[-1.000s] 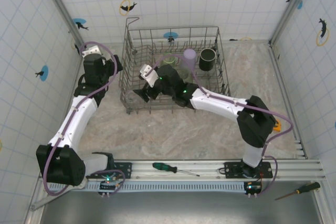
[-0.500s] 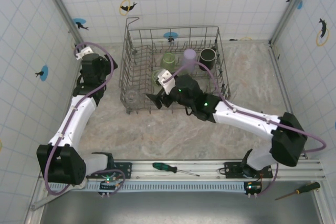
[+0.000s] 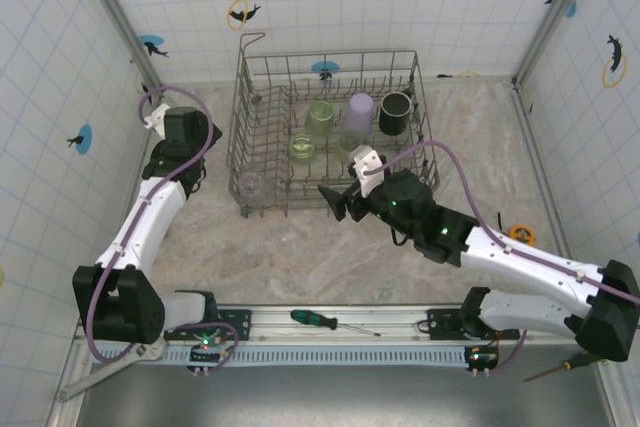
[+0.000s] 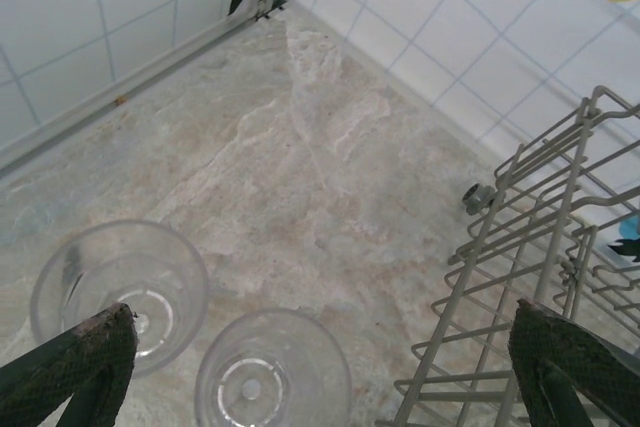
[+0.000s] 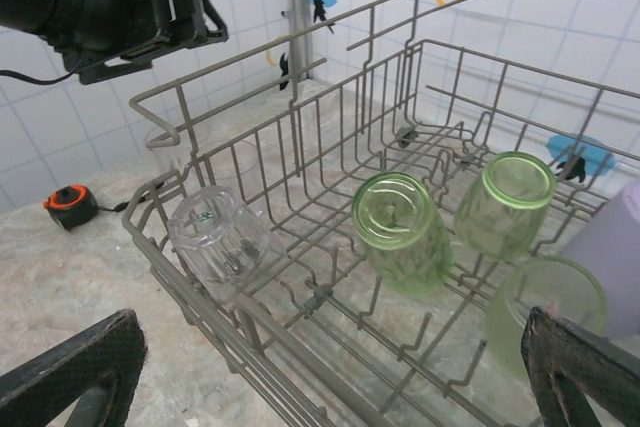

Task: Load the cups into the dish rack

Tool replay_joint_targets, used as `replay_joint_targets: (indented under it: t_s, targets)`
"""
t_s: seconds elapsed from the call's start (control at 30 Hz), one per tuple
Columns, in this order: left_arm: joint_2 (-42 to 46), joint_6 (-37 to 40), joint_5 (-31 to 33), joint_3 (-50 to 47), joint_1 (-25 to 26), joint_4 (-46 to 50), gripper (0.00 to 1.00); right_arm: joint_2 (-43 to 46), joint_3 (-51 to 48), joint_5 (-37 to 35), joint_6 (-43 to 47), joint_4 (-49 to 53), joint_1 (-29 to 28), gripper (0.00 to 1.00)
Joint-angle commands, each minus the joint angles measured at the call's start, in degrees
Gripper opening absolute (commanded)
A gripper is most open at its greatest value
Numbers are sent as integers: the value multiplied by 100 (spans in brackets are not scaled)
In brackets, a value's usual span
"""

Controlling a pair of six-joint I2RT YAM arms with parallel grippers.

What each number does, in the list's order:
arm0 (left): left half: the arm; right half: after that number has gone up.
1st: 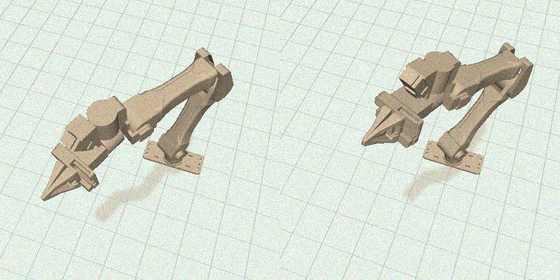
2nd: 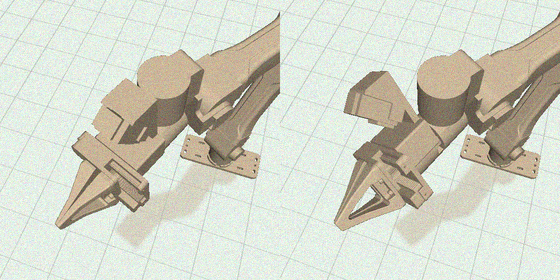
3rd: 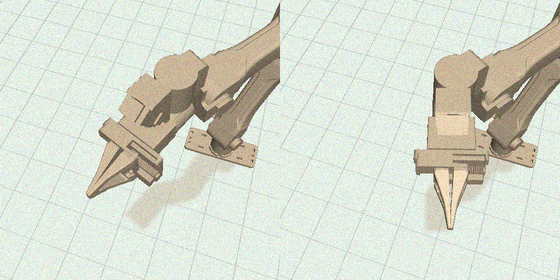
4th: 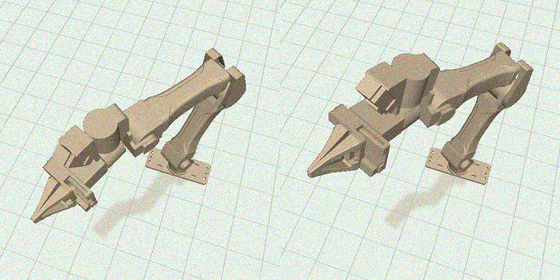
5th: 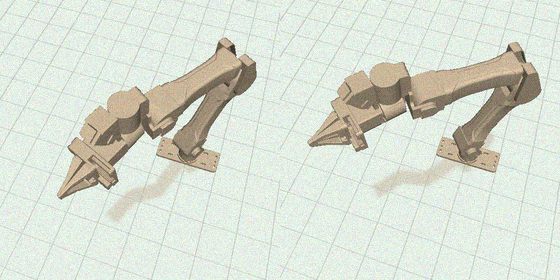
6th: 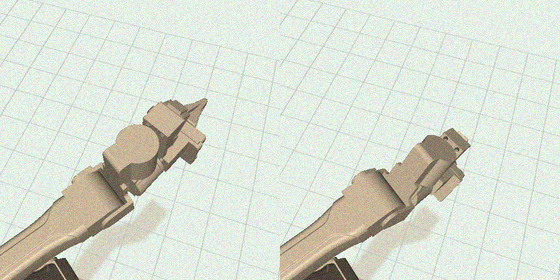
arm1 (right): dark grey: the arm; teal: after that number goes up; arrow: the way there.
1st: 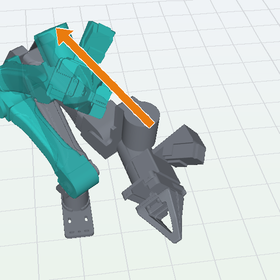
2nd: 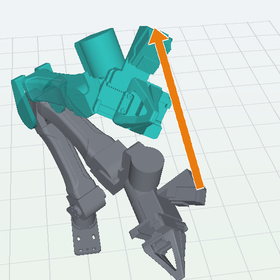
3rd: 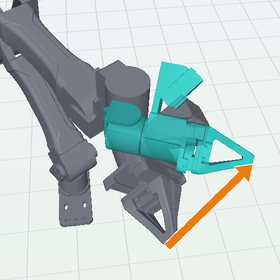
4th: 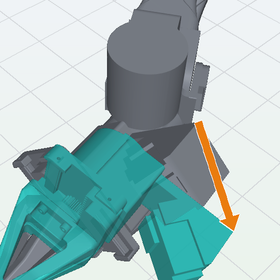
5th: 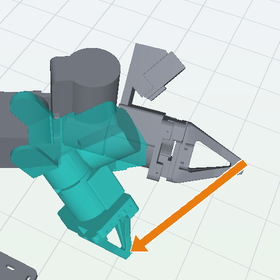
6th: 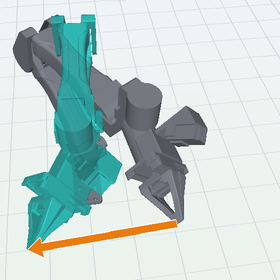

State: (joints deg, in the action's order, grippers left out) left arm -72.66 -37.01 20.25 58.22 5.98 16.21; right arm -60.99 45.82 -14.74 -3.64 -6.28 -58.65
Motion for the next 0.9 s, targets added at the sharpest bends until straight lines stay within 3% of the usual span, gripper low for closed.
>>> replay_joint_targets:
  t_s: [0.0,0.4,0.87]
  targets:
    - [-53,-269,181,88,-29,378,98,287,-216,-279,-113,117,-23,100]
    - [-12,-439,-346,-155,-118,768,98,909,-644,-467,-468,478,56,100]
    - [-503,-488,-1333,-515,-538,453,97,1334,-837,-637,-1063,688,57,100]
